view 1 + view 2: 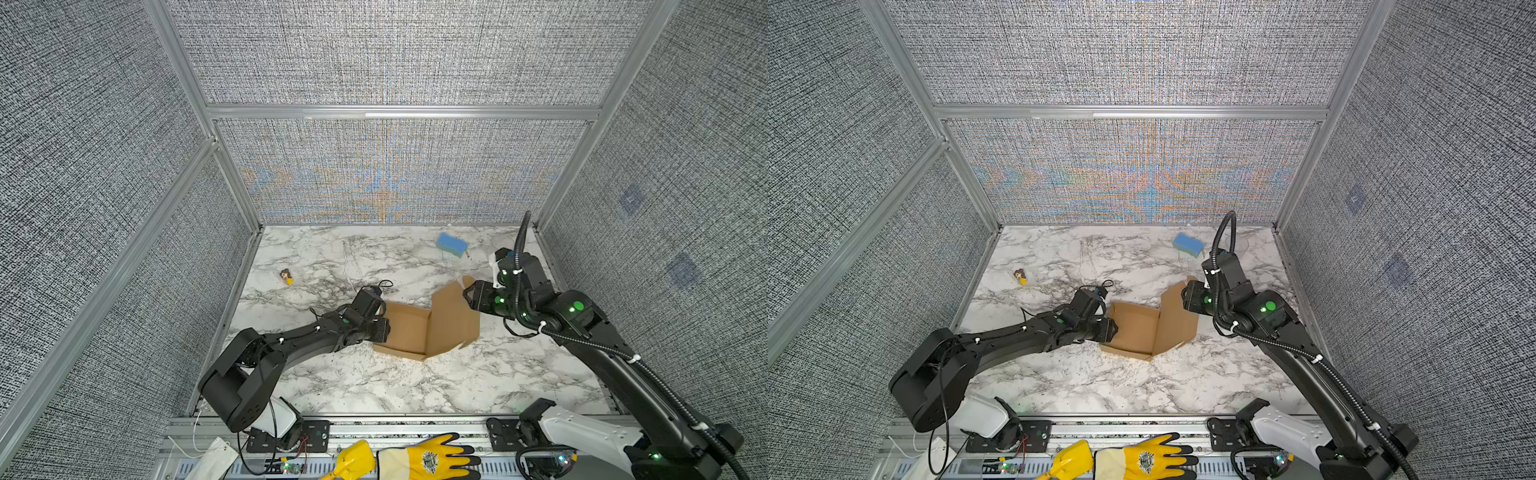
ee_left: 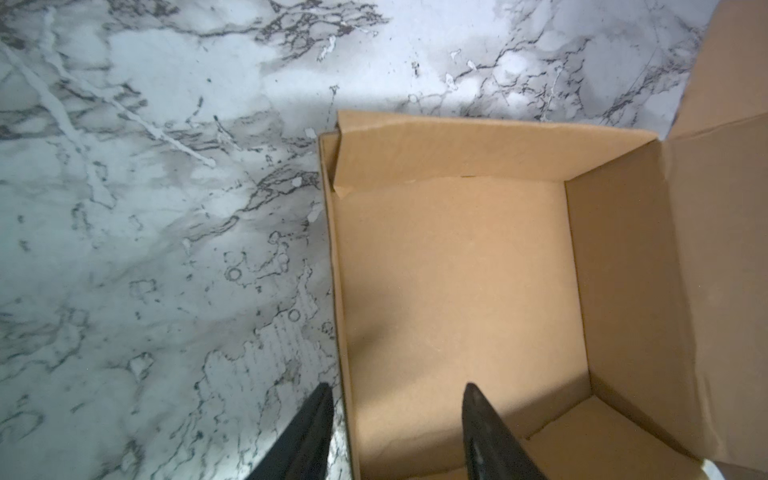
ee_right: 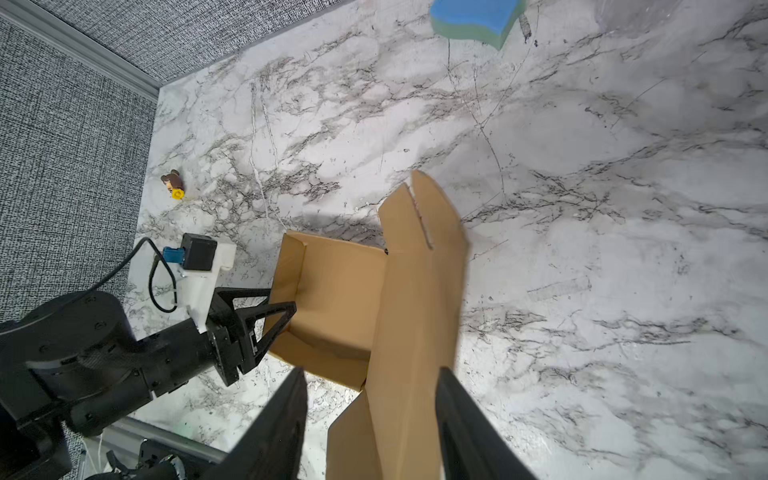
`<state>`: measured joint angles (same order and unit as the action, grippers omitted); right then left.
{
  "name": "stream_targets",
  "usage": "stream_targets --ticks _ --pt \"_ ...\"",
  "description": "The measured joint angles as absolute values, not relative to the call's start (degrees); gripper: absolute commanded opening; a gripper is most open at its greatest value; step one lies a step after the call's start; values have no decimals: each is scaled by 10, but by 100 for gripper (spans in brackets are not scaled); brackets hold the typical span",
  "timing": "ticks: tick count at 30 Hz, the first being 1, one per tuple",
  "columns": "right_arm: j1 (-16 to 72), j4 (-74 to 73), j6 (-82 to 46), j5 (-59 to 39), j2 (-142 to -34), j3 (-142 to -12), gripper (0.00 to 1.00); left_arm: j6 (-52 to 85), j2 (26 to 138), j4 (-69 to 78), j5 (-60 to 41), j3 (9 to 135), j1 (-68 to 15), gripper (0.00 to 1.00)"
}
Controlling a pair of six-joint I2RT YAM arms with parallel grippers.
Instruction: Fold the paper box
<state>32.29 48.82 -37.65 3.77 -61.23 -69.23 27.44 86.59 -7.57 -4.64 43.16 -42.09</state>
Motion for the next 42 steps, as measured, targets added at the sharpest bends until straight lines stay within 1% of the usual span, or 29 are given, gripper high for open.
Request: stream_targets --ticks 6,14,24,30,33,38,40,42 --pt "328 497 -385 32 -608 -674 50 274 866 -77 -46 435 -421 53" --pt "325 511 -388 75 -582 -674 50 272 866 -78 -47 437 -421 53" --pt "314 511 -398 66 -574 -616 50 269 864 -90 -45 446 -422 53" --pt "299 498 -399 49 -566 -585 47 268 865 -95 -45 448 -422 53" --pt "299 481 -397 23 -586 -581 39 268 865 -95 -45 448 -422 53" --pt "299 461 -386 -5 -620 -588 17 268 865 -105 -40 455 -422 54" --pt "299 456 -381 -10 -625 -590 11 268 865 -113 -32 465 -422 56" --pt "297 450 -373 -11 -628 -591 8 267 865 -126 -25 481 -422 57"
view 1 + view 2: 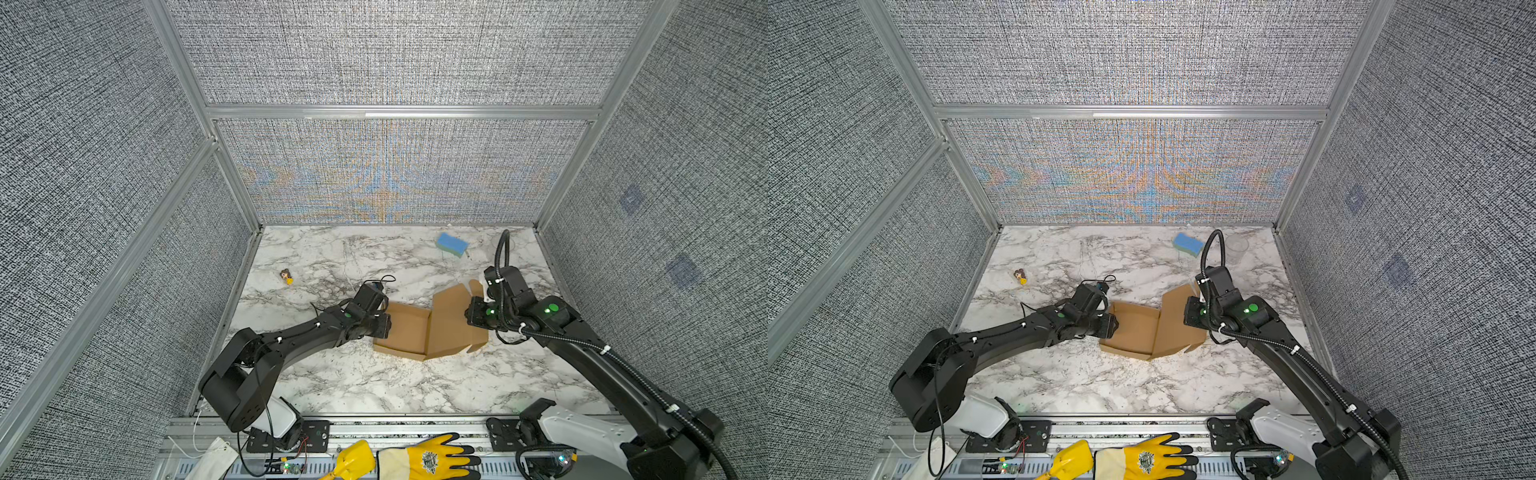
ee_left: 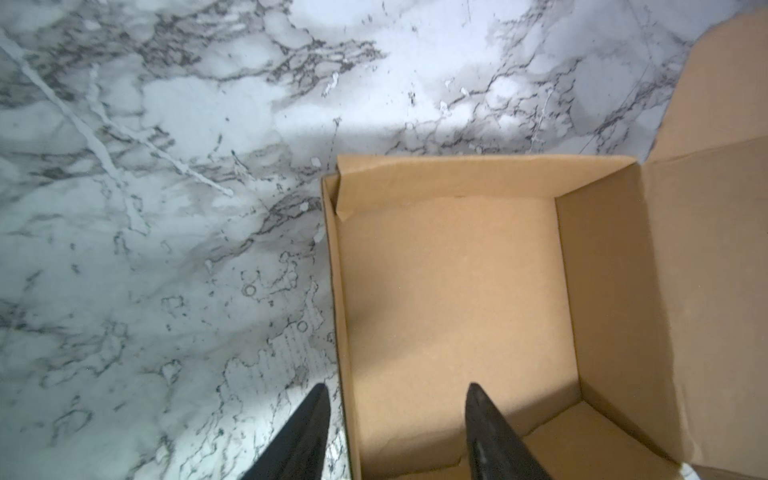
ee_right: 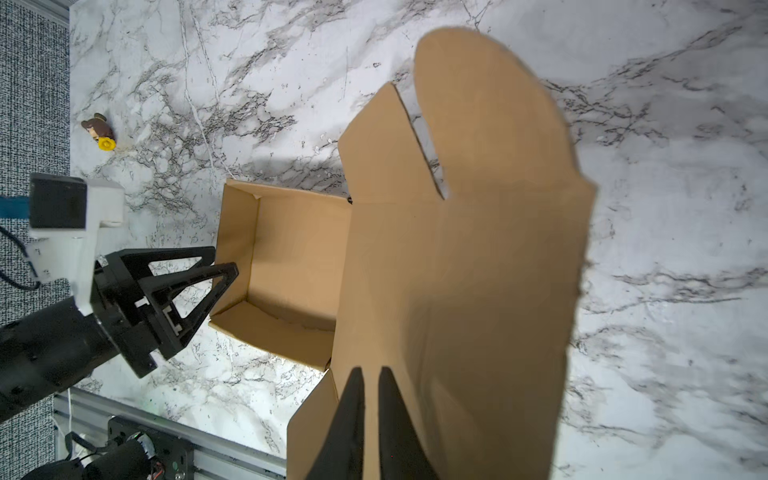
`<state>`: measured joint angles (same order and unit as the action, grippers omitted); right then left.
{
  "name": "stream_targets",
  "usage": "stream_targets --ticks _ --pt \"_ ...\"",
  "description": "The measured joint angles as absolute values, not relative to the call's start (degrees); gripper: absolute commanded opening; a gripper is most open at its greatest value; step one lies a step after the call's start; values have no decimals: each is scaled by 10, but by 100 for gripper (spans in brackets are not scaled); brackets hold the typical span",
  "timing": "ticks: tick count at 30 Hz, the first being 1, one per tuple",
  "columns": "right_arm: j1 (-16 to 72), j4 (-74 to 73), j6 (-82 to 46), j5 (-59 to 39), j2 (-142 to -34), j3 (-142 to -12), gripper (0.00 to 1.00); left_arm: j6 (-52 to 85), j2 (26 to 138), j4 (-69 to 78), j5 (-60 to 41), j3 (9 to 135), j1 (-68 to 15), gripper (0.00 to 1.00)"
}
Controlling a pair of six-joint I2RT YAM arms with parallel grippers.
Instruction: Fold the paper box
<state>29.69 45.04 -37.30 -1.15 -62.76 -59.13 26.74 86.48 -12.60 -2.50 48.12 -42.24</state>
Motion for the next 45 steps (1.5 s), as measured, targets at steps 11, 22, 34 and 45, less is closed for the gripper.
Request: stream_targets --ticks 11,22,34,45 --pt "269 453 -329 18 -607 -659 8 243 881 -201 37 597 -397 61" --pt "171 467 -287 5 -563 -642 8 202 888 -281 56 733 -201 69" --pt "103 452 -232 -59 -552 -626 9 189 1057 -313 76 835 25 72" --pt "97 429 -210 -138 -566 -604 9 190 1204 -324 75 936 69 68"
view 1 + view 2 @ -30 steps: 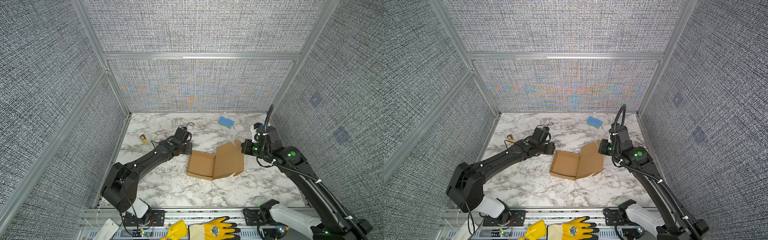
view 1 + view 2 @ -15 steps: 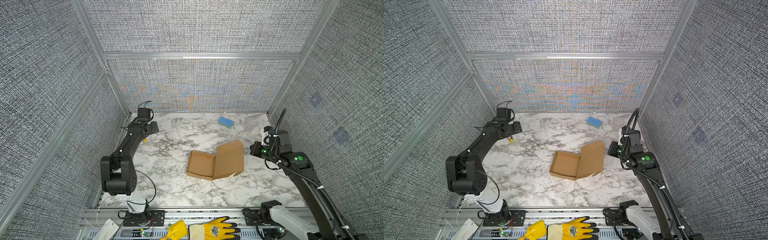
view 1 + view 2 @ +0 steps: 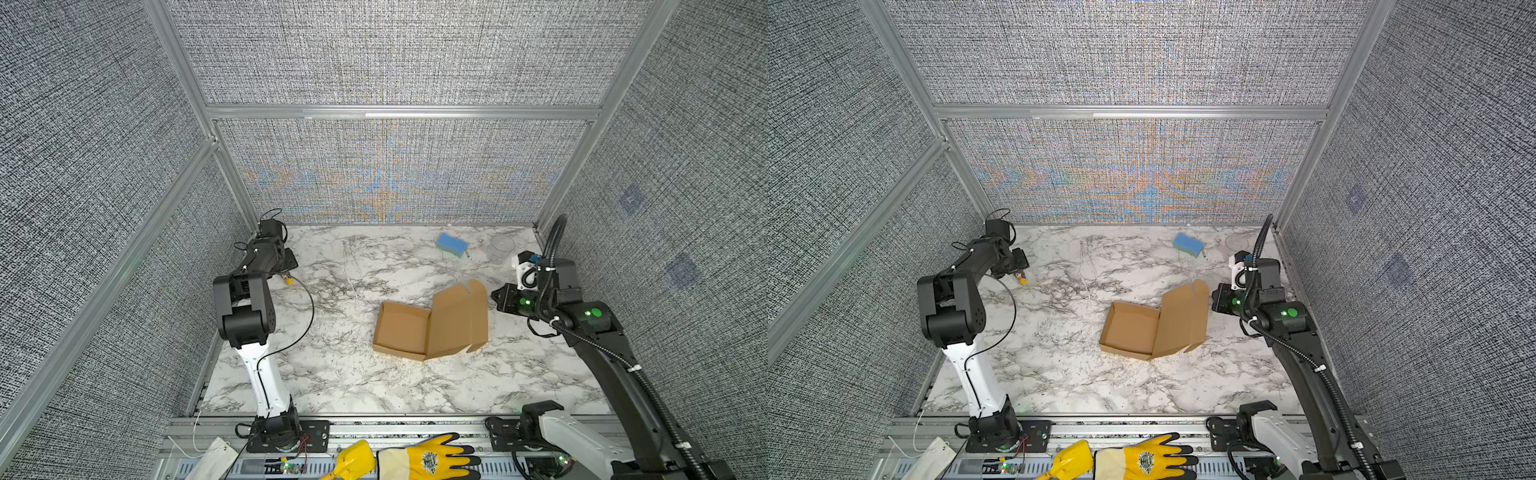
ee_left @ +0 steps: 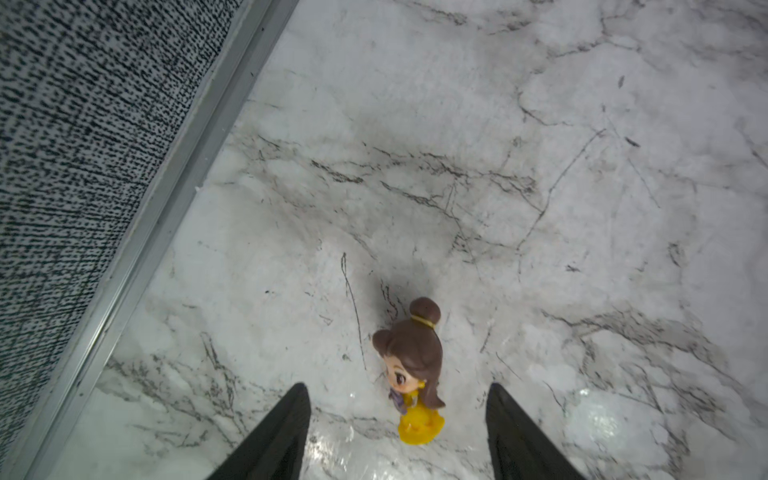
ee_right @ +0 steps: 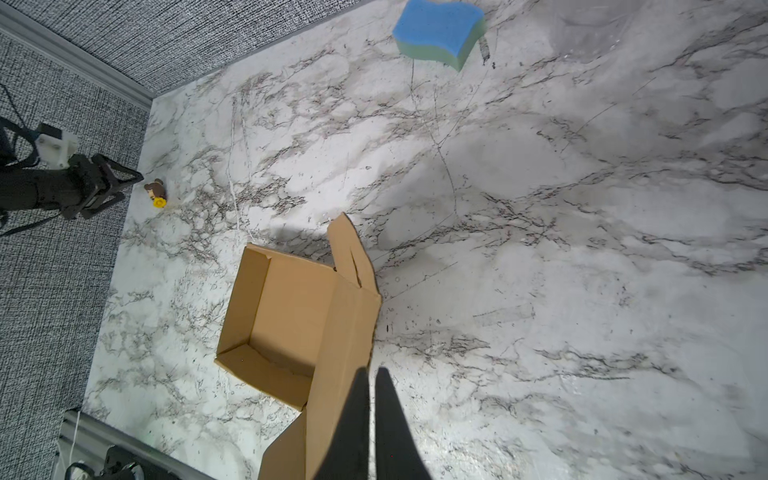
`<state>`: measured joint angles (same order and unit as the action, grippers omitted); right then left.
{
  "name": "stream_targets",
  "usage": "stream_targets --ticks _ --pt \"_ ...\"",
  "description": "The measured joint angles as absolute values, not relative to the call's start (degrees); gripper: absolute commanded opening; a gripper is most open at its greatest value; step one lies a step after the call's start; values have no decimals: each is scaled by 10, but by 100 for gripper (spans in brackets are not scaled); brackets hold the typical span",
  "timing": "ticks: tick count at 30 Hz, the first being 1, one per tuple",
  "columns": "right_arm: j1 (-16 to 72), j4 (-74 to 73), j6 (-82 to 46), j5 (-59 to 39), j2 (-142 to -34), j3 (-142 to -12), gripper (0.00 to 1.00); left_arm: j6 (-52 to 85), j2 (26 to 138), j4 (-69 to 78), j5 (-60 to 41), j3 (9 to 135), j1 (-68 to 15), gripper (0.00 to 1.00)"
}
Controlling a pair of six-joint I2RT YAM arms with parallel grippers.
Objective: Fold the paper box
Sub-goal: 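Release the box and move the left gripper to grasp the doll figurine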
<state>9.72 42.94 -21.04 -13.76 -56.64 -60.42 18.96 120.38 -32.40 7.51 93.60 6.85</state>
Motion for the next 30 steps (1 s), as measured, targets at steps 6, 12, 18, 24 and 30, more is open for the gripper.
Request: stream_targets --ticks 6,12,18,24,30 --pt "97 413 -207 -163 -576 -605 9 191 1253 -329 75 972 68 64" --pt "98 409 -207 -169 -578 -605 9 195 1279 -331 73 984 69 57" --pt "98 409 -207 -169 -578 -605 9 195 1287 -333 69 979 69 43" --pt "99 409 -207 -169 -575 -605 9 188 1287 -332 68 979 69 27" --pt "99 397 -207 -166 -580 -605 9 178 1228 -346 55 967 61 25"
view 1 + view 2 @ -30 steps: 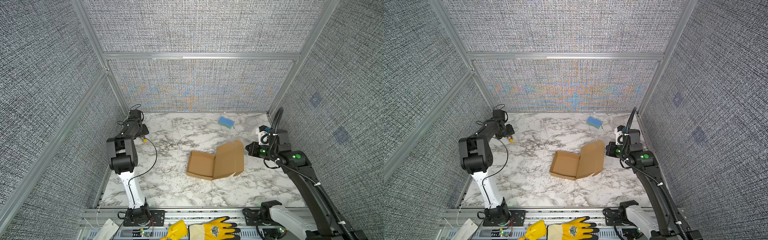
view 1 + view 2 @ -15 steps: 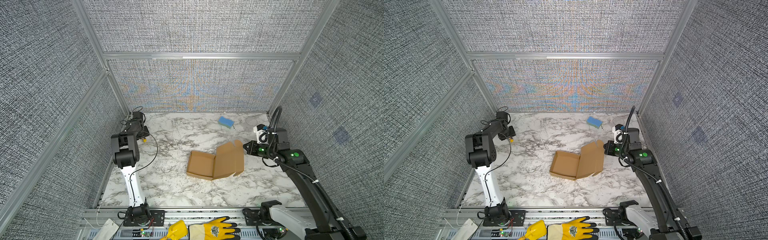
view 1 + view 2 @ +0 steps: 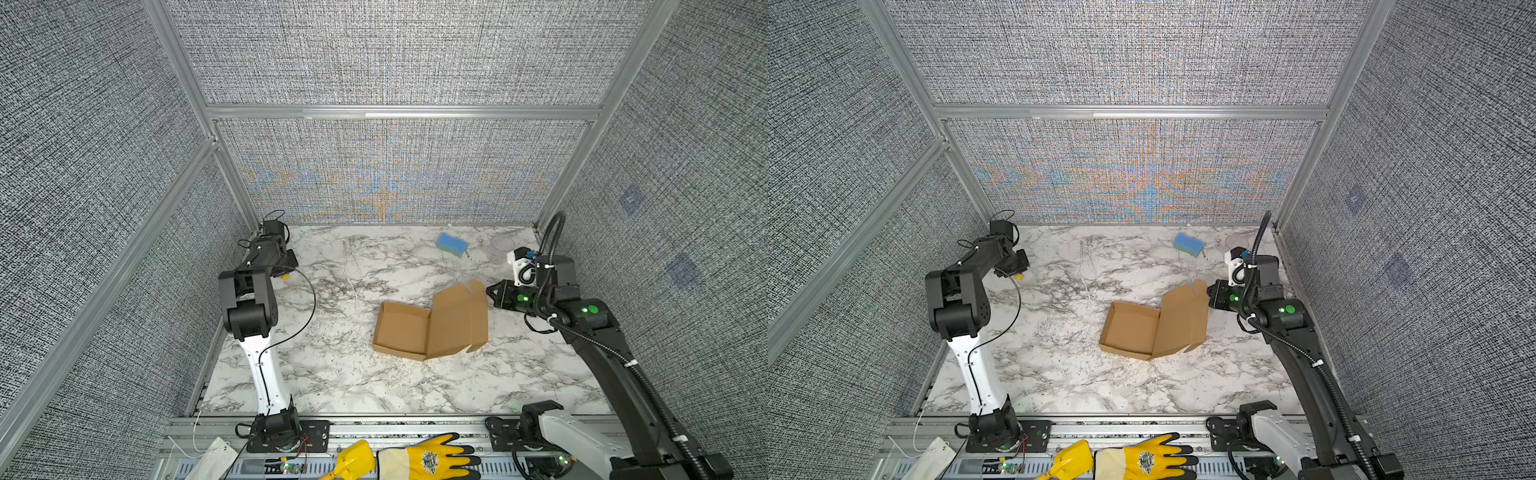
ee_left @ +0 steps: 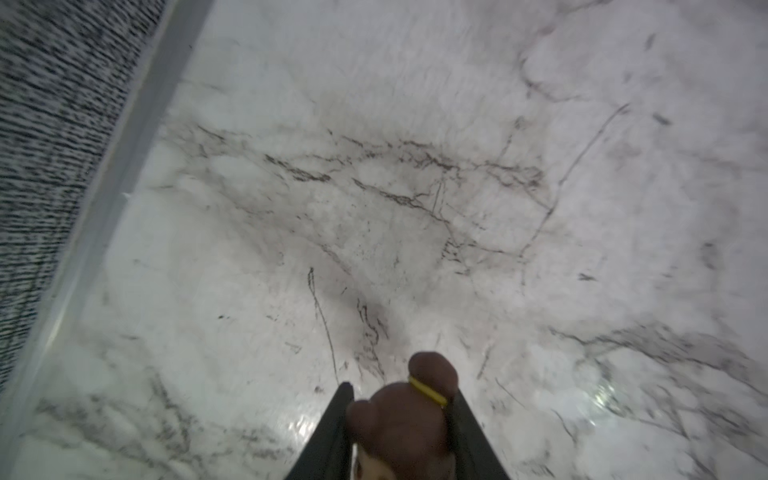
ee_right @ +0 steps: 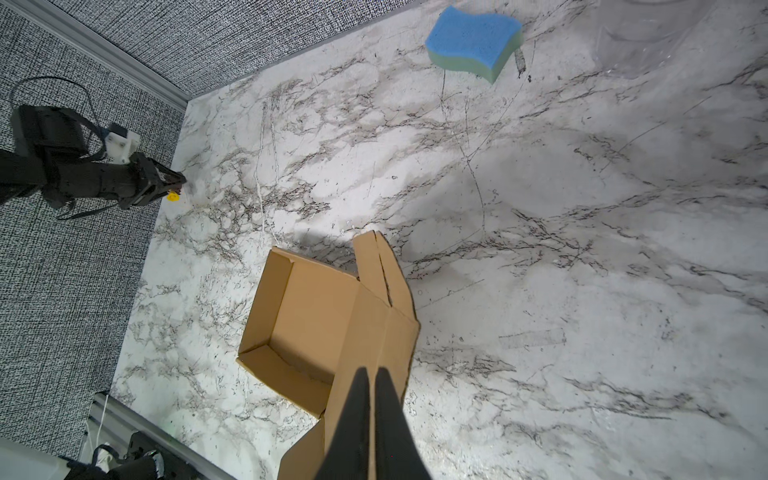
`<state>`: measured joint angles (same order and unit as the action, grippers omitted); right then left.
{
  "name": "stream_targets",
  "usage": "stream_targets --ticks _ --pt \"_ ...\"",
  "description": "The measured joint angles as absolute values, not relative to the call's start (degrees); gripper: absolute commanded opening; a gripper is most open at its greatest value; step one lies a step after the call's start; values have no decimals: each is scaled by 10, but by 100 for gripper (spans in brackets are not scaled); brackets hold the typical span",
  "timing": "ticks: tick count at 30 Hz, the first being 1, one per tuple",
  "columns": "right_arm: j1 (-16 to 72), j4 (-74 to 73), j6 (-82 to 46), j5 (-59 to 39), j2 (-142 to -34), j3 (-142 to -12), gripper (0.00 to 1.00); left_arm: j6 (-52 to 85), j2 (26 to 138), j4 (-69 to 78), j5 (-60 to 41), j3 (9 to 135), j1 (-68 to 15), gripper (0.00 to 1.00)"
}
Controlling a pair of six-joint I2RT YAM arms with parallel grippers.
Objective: Fold the paper box
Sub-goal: 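Release the box and move the left gripper to grasp the doll figurine, then carry the doll figurine with the left gripper and lower it into the box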
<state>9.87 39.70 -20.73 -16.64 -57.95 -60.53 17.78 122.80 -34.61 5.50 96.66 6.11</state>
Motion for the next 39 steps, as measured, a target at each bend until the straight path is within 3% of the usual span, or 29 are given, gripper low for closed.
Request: stream_targets --ticks 5,10,18,27,33,39 --pt "98 396 -207 -151 -592 -623 9 164 1105 -336 44 898 -11 25" --pt "98 397 -208 -128 -597 -635 9 164 1004 -320 23 811 -149 25" --pt "97 397 -213 -112 -594 -635 9 183 932 -296 -23 696 -350 25" --pt "97 402 -218 -110 -596 -641 9 200 964 -261 -22 655 -471 26" --pt "98 411 -211 -98 -589 -641 9 199 1030 -243 -22 665 -504 27" --pt "98 431 -207 -83 -584 -641 9 197 1054 -222 -19 657 -509 37"
